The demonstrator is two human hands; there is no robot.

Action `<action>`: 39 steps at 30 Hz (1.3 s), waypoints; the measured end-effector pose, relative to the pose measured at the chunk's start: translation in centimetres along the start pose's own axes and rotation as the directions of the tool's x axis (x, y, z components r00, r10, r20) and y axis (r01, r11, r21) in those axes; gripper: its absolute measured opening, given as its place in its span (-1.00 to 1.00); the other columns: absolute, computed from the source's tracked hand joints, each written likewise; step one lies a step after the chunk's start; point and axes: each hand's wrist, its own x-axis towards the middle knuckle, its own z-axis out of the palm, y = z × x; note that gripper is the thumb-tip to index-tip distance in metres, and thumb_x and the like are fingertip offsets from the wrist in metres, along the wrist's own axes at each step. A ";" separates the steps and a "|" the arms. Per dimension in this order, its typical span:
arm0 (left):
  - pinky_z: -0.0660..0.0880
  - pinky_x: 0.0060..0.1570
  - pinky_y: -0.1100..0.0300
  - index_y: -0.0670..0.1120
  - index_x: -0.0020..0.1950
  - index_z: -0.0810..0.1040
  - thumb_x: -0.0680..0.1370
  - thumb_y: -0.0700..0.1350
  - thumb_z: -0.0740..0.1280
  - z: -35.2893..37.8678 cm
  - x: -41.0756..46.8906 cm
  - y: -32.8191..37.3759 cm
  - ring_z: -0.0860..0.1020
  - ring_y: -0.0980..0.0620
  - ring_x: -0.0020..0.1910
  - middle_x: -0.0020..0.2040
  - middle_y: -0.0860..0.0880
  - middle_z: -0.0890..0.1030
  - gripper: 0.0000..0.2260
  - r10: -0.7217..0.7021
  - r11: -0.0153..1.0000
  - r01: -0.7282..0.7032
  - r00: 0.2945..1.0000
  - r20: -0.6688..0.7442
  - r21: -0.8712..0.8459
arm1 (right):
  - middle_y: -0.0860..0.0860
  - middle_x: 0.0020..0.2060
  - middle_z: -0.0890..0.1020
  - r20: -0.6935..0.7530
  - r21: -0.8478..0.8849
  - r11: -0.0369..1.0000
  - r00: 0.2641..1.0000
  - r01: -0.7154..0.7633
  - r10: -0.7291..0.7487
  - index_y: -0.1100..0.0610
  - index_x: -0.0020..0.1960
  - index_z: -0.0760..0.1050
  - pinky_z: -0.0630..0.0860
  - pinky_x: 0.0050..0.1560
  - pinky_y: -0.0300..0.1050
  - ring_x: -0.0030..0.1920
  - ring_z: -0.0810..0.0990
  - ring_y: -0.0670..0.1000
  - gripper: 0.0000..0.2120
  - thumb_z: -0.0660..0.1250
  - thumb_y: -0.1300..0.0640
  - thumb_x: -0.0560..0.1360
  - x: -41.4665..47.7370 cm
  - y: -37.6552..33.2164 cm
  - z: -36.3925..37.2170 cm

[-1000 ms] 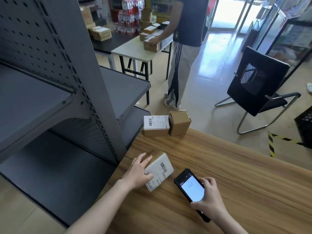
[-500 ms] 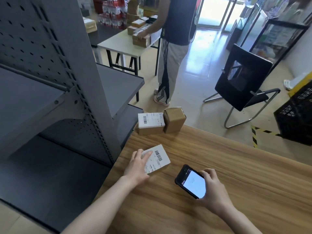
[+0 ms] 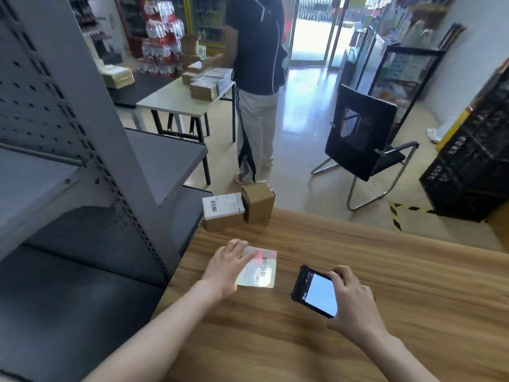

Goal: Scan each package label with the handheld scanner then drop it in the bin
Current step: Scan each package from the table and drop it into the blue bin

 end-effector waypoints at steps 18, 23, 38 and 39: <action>0.14 0.46 0.07 0.10 0.58 -0.05 0.47 0.00 0.37 -4.3 5.6 28.8 0.01 -0.06 0.53 0.53 -0.03 0.07 -0.19 0.365 0.906 -0.372 0.928 0.072 0.203 | -0.10 0.38 0.13 -0.074 0.294 0.887 0.917 -0.356 0.393 -0.01 0.44 0.15 0.35 0.17 -0.15 0.30 0.37 -0.08 -0.12 0.48 -0.07 0.22 -19.0 22.9 0.6; 0.23 0.37 0.08 0.12 0.56 0.01 0.45 0.22 0.28 -3.5 7.2 43.6 0.12 -0.06 0.46 0.49 0.00 0.13 -0.24 0.594 0.793 -0.599 0.800 0.081 0.109 | -0.09 0.26 0.20 -0.029 0.534 0.633 0.736 -0.561 0.676 0.07 0.35 0.29 0.42 0.01 -0.24 0.13 0.46 -0.06 -0.13 0.48 -0.07 0.09 -29.7 30.8 2.5; 0.43 0.13 0.15 0.19 0.46 0.14 0.30 0.34 0.26 0.6 -0.9 93.8 0.25 0.01 0.30 0.37 0.08 0.22 -0.23 0.973 0.215 -0.972 0.205 0.106 -0.090 | -0.06 0.06 0.24 0.189 0.770 -0.256 -0.174 -0.584 0.966 0.08 0.14 0.36 0.34 -0.02 -0.31 0.15 0.39 -0.07 -0.27 0.51 0.01 0.02 -63.3 45.3 8.1; 0.42 0.15 0.16 0.18 0.47 0.13 0.30 0.35 0.26 1.0 -1.8 96.9 0.24 0.01 0.31 0.37 0.08 0.22 -0.22 0.978 0.192 -0.974 0.180 0.101 -0.121 | -0.05 0.07 0.24 0.199 0.776 -0.281 -0.203 -0.565 0.959 0.10 0.13 0.37 0.35 -0.01 -0.31 0.17 0.41 -0.06 -0.28 0.49 0.02 0.02 -65.0 46.8 8.2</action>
